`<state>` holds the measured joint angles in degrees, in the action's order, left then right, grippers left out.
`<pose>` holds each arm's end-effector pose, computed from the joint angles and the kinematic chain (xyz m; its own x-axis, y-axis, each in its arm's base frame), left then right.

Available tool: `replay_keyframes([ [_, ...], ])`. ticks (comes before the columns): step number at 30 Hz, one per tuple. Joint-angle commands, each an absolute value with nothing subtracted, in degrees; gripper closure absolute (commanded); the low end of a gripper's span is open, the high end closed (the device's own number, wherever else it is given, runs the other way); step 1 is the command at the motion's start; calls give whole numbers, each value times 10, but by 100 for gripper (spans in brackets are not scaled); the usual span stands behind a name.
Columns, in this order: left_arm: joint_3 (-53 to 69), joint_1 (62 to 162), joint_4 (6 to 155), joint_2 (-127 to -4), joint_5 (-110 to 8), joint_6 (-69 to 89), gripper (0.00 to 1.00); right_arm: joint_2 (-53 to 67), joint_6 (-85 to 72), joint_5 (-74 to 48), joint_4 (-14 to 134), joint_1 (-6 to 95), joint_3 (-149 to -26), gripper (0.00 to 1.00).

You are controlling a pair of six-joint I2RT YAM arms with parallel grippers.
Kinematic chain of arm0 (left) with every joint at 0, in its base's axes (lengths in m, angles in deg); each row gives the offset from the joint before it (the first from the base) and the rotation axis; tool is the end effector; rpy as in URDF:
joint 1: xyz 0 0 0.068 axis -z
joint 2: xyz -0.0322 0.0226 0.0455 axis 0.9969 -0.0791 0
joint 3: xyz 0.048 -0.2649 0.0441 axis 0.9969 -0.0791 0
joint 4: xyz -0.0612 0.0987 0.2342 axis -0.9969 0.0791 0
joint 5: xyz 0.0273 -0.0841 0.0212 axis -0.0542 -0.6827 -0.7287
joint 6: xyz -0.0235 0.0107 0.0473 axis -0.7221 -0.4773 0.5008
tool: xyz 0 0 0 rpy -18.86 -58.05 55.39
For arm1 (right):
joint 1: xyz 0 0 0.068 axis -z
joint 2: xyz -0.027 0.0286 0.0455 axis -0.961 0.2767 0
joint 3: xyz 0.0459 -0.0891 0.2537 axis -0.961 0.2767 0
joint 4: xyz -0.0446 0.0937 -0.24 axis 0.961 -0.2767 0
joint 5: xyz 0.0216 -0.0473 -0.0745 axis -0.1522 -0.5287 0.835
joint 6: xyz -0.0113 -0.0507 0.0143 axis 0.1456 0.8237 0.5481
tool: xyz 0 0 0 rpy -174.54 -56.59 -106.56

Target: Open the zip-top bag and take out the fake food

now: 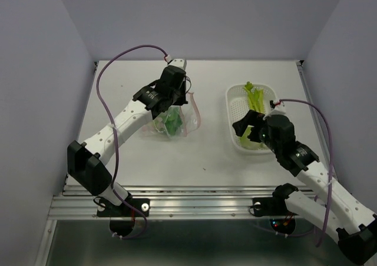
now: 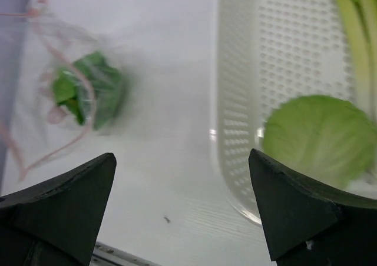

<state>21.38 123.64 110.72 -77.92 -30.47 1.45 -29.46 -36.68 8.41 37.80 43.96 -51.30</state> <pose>0.2794 -0.2098 0.3732 -0.5298 -0.0043 -0.8481 0.2941 0.9370 -0.1885 0.1574 0.0812 0.2857 -0.5107 0.3804 -0.7710 -0.0012 0.8965 0.4431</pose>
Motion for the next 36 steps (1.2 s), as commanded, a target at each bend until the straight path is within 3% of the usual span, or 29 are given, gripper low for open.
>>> replay_keyframes([
  [1, 202, 1239, 1081, -746, -313, 5, 100, -253, -334, -143, 588, 442, -539, 0],
  [6, 191, 1240, 1076, -736, -321, -4, 100, -117, -417, -298, 767, 442, -573, 0],
  [17, 172, 1240, 1073, -716, -326, -21, 100, 48, -495, -260, 875, 383, -645, 2],
  [24, 164, 1241, 1073, -711, -330, -27, 100, 84, -518, -231, 865, 362, -660, 16],
  [28, 161, 1241, 1068, -704, -335, -29, 100, 92, -526, -179, 836, 350, -657, 36],
  [31, 155, 1242, 1066, -699, -338, -30, 100, 93, -524, -140, 815, 344, -659, 45],
  [36, 147, 1243, 1064, -698, -348, -39, 100, 115, -524, -114, 798, 325, -672, 46],
])
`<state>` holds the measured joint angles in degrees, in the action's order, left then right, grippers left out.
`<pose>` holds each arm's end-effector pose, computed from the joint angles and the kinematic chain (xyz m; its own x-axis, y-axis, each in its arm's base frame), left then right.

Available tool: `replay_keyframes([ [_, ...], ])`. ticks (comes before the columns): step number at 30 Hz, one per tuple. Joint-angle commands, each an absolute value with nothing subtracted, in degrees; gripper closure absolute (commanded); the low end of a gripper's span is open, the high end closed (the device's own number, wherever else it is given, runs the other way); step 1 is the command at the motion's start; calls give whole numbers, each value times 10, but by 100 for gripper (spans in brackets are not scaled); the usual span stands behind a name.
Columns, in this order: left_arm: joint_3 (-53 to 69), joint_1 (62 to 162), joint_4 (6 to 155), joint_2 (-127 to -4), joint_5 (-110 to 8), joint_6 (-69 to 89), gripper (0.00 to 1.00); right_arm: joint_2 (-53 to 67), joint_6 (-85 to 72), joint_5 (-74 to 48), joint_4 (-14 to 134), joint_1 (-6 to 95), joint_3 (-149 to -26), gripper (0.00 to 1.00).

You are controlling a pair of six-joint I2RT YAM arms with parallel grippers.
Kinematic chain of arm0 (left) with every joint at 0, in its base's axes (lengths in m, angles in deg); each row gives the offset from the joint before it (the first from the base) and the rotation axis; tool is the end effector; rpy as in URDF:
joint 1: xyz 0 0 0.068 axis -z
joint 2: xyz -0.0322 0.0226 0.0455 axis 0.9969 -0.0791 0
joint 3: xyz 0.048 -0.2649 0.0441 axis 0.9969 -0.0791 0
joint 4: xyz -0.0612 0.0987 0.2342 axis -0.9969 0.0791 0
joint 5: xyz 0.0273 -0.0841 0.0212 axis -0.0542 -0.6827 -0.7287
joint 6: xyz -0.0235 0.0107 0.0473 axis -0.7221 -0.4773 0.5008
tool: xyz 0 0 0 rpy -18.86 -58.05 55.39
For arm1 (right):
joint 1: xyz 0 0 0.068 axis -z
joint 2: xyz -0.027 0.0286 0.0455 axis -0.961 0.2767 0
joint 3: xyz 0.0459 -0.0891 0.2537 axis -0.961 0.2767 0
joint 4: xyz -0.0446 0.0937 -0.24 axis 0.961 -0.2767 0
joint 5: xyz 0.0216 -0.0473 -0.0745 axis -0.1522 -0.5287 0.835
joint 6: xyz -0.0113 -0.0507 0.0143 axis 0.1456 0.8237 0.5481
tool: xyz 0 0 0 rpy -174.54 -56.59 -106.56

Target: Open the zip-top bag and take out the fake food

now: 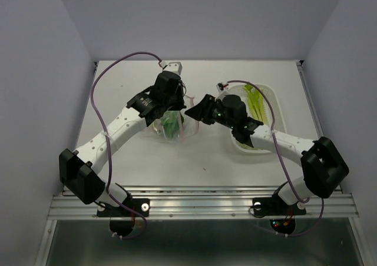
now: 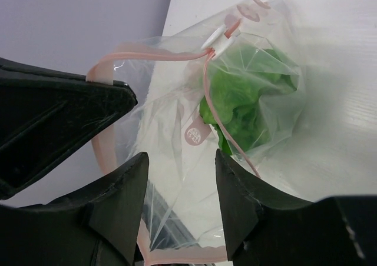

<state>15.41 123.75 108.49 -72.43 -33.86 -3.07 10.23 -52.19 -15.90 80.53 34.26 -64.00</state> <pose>0.2598 -0.1978 0.3715 -0.5507 -0.0835 -0.8305 0.3022 0.9075 -0.2917 0.2568 0.2217 0.2737 -0.7095 0.4233 -0.5634 -0.3381 0.4969 0.7992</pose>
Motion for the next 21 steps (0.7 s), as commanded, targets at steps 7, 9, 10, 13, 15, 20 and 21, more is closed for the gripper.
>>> replay_keyframes([
  [7, 140, 1244, 1059, -696, -342, -67, 100, 142, -523, -41, 763, 287, -698, 46],
  [9, 140, 1245, 1059, -698, -344, -72, 100, 144, -528, -15, 761, 279, -701, 46],
  [10, 140, 1245, 1059, -698, -346, -73, 100, 145, -532, -9, 760, 279, -701, 46],
  [13, 137, 1248, 1058, -700, -354, -76, 100, 156, -549, -6, 763, 274, -698, 46],
  [15, 134, 1251, 1053, -703, -358, -75, 100, 168, -558, -6, 767, 274, -693, 46],
  [20, 136, 1258, 1050, -708, -363, -78, 100, 194, -581, 15, 776, 268, -689, 46],
  [21, 136, 1262, 1050, -709, -364, -77, 100, 201, -583, 22, 779, 268, -688, 46],
])
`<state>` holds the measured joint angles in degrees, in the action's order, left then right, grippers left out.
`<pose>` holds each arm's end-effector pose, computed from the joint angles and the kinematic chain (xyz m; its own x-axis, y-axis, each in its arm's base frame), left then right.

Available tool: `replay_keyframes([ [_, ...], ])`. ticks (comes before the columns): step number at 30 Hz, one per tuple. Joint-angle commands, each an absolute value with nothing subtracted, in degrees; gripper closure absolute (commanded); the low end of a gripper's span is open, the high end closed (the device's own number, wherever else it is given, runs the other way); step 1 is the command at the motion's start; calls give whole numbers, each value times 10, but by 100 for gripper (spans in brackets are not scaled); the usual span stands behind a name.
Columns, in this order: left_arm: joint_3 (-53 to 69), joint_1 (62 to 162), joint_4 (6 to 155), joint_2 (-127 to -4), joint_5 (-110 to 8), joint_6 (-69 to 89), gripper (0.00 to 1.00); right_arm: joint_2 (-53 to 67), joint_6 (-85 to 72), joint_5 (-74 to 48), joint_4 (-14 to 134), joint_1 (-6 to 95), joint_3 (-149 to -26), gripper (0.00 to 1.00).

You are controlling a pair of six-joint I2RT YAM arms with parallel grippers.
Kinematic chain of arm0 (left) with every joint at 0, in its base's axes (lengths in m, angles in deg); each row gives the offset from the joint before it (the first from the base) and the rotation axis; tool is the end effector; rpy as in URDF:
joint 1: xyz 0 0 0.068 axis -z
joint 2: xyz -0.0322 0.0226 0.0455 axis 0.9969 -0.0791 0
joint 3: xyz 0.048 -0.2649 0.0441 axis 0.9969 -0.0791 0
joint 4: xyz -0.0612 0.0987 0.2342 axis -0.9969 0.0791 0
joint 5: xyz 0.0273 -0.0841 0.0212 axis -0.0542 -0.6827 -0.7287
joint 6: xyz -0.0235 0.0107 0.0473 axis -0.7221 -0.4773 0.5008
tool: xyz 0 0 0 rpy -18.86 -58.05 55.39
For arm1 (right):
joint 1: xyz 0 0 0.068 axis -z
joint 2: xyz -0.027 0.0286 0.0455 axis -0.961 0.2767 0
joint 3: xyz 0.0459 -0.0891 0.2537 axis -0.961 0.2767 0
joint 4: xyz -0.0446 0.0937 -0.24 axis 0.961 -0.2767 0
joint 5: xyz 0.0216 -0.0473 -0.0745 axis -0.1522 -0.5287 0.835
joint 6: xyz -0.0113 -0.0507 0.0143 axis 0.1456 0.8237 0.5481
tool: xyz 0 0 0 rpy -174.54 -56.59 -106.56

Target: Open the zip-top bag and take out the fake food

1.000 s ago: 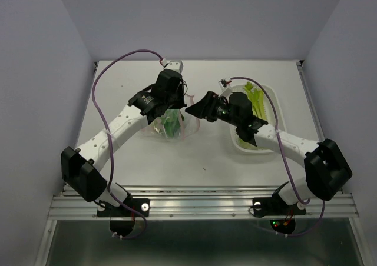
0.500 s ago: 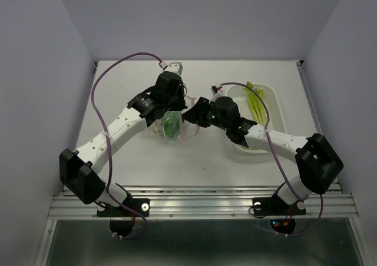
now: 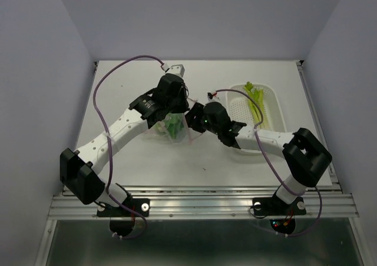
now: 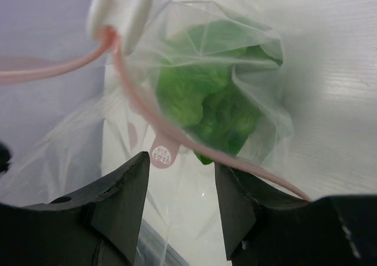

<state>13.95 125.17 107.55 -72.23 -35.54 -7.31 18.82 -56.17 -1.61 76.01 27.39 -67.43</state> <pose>0.2542 -0.2050 0.3653 -0.5892 -0.1271 -0.7979 0.3008 0.8820 -0.3627 0.2531 0.2641 0.2358 -0.7144 0.4555 -0.5312 -0.1647 0.6284 0.7603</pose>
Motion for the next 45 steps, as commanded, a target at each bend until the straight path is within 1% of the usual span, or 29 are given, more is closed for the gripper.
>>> replay_keyframes([
  [1, 136, 1262, 1048, -709, -364, -77, 100, 205, -582, 24, 785, 268, -689, 46],
  [3, 136, 1264, 1048, -709, -365, -77, 100, 214, -581, 26, 792, 268, -693, 45],
  [7, 130, 1270, 1044, -710, -373, -75, 100, 230, -582, 22, 890, 268, -667, 44],
  [9, 129, 1272, 1043, -712, -378, -73, 100, 238, -577, 22, 891, 268, -674, 44],
  [10, 128, 1275, 1042, -714, -382, -72, 100, 247, -576, 20, 892, 268, -678, 41],
  [21, 129, 1289, 1033, -727, -401, -59, 100, 305, -583, 32, 927, 268, -694, 40],
  [22, 130, 1290, 1032, -729, -404, -58, 100, 314, -583, 32, 945, 268, -693, 40],
  [23, 131, 1291, 1032, -731, -405, -56, 100, 318, -583, 30, 953, 268, -693, 37],
  [27, 134, 1292, 1032, -738, -411, -50, 100, 340, -579, 21, 1001, 268, -692, 37],
  [32, 134, 1295, 1031, -748, -418, -44, 100, 371, -583, -10, 1057, 268, -691, 33],
  [38, 134, 1297, 1028, -758, -424, -40, 100, 396, -588, -43, 1175, 263, -666, 33],
  [45, 135, 1298, 1028, -764, -427, -34, 100, 420, -589, -45, 1221, 263, -670, 33],
])
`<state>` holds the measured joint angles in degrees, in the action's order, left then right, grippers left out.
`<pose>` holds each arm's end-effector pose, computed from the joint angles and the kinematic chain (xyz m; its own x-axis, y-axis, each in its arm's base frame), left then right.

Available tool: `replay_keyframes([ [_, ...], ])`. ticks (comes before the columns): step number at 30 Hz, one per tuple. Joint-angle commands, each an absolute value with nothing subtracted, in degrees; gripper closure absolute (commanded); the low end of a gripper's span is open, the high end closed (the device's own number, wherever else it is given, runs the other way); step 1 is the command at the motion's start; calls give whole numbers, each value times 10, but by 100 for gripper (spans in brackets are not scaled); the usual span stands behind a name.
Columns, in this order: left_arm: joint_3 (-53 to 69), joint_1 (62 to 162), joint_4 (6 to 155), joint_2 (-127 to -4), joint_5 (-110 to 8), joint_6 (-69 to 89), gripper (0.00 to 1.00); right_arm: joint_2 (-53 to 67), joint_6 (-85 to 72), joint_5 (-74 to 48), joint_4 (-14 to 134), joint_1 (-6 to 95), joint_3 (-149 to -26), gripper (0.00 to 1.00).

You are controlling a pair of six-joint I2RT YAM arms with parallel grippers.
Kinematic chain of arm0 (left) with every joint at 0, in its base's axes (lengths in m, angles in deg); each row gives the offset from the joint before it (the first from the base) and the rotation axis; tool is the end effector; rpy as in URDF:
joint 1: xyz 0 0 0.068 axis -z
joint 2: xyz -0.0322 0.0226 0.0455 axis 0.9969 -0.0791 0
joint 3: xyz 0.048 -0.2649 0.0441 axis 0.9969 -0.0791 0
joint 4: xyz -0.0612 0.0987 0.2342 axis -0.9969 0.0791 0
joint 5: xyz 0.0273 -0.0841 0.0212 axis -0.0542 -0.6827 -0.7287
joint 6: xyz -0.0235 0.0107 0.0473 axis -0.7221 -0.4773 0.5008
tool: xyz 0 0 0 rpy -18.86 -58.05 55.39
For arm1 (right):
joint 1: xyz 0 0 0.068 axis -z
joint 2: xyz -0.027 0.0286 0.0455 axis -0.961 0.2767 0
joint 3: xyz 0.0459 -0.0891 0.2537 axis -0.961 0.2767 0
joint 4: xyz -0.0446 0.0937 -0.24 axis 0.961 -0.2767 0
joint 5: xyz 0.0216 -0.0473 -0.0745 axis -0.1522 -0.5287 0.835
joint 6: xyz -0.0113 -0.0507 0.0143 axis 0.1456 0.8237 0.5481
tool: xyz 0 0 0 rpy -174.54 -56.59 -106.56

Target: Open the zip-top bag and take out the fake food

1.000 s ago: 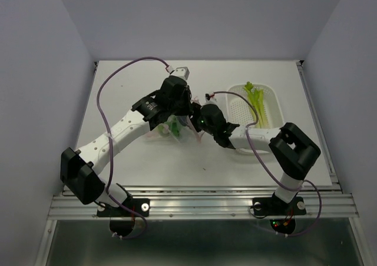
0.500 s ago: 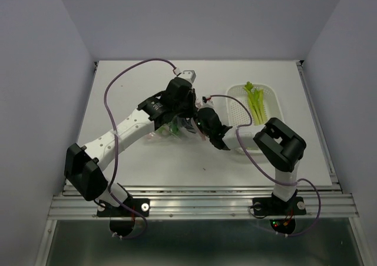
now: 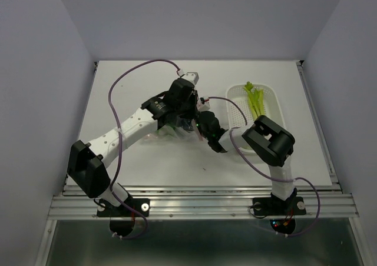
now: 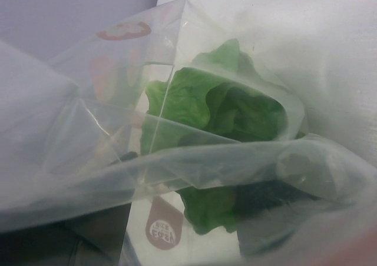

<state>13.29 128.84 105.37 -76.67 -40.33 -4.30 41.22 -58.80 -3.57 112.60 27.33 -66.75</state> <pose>0.2535 -0.2371 0.3402 -0.6308 0.0030 -0.7760 0.4268 0.8365 -0.3437 0.2852 0.3004 0.1532 -0.6602 0.5500 -0.5116 -0.2774 0.4544 0.8465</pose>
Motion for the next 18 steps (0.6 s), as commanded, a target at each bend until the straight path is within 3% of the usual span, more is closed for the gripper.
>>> replay_keyframes([
  [1, 135, 1298, 1028, -764, -427, -33, 100, 422, -588, -45, 1224, 263, -671, 33],
  [9, 136, 1299, 1025, -769, -427, -30, 100, 445, -591, -57, 1198, 263, -699, 35],
  [18, 133, 1303, 1026, -768, -445, -28, 100, 455, -592, -29, 1185, 258, -711, 52],
])
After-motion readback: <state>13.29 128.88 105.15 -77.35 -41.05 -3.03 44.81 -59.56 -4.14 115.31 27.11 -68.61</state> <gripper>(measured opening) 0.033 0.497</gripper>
